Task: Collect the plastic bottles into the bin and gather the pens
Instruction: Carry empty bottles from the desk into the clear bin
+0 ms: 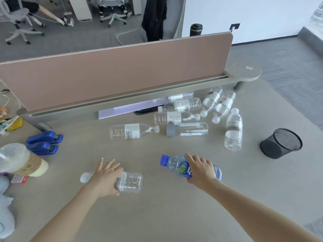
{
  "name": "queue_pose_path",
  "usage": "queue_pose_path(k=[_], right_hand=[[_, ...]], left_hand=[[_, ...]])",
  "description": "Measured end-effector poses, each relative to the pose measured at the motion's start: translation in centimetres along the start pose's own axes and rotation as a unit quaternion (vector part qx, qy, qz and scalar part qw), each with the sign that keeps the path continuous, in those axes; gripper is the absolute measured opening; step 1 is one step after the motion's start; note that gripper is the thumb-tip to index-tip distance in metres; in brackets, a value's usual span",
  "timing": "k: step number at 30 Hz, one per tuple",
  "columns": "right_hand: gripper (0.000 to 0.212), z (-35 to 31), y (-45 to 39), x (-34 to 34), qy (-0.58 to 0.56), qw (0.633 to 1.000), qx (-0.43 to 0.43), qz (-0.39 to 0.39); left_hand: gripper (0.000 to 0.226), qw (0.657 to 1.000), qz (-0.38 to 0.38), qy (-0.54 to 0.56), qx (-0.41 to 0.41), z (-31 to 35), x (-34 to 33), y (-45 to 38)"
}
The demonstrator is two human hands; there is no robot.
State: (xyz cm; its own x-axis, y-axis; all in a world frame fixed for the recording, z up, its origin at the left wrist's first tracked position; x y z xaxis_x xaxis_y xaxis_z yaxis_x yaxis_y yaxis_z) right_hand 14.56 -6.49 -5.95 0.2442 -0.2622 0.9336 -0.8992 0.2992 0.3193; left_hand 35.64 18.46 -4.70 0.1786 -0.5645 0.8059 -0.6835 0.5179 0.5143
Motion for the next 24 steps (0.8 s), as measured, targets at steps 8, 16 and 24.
queue_pose_path(k=[8,16,24], right_hand=[[0.090,4.1,6.1,-0.3,-0.116,0.990,-0.079,-0.014],[0.088,10.2,17.6,0.1,-0.229,0.953,-0.179,0.090],[0.090,18.1,33.8,-0.9,-0.330,0.879,-0.280,0.202]], left_hand=[[0.065,0.970,0.084,0.228,0.008,7.6,5.4,1.9],[0.042,0.876,0.011,0.477,-0.077,20.4,11.4,7.2],[0.066,0.801,-0.073,0.568,-0.178,36.4,13.8,15.8]])
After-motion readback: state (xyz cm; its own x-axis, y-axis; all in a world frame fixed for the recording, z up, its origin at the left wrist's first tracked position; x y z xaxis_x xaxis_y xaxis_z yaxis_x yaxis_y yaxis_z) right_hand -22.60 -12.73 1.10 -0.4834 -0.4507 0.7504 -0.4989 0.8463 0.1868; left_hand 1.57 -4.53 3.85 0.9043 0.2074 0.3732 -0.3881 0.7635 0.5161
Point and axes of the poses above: each hand's wrist, its own y-axis away from the middle knuckle, its own x-axis out of the back of the hand, z = x × y, the point moved 1 cm from there along -y, towards the middle knuckle, and after that the axes turned 15 degrees about x, right-handed, at the moved point
